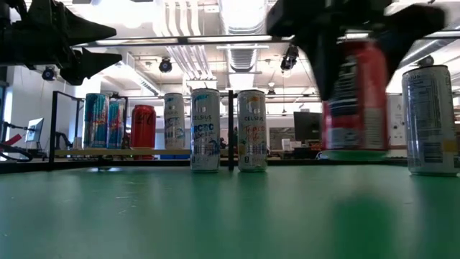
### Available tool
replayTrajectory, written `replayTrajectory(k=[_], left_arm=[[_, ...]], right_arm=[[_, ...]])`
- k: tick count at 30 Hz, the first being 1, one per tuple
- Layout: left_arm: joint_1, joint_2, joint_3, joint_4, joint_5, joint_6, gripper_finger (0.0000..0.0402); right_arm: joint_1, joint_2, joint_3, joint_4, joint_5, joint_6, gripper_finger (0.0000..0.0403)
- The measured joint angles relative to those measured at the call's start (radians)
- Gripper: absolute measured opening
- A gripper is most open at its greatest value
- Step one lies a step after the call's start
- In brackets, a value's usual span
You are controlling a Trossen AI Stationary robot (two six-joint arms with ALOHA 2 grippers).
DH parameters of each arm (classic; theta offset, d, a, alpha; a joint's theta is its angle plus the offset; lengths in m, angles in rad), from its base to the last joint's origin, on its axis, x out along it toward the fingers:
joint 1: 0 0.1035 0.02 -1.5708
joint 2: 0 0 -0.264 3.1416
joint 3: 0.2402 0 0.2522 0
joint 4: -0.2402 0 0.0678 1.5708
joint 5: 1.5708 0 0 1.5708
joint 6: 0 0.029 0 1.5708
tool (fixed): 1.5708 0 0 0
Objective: Place canned beverage on shelf
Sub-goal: Move the red soda can to the center of the table
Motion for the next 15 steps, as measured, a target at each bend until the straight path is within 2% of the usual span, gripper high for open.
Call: replayTrajectory(k=[5,9,15], left_arm=[[0.000,0.000,0.000,0.000,0.000,0.000,0.0375],[0.000,0.000,0.000,0.000,0.000,0.000,0.0375],[0.000,0.000,0.000,0.000,0.000,0.000,0.0375]], right_arm=[[-0.066,0.000,0.000,0.073,0.054,-0.272,0.0297],[-0.105,0.000,0.000,0.163,0.056,-0.499,0.0297],[-0.146,0.012,0.001,0.212,0.111,-0.730,0.0300]])
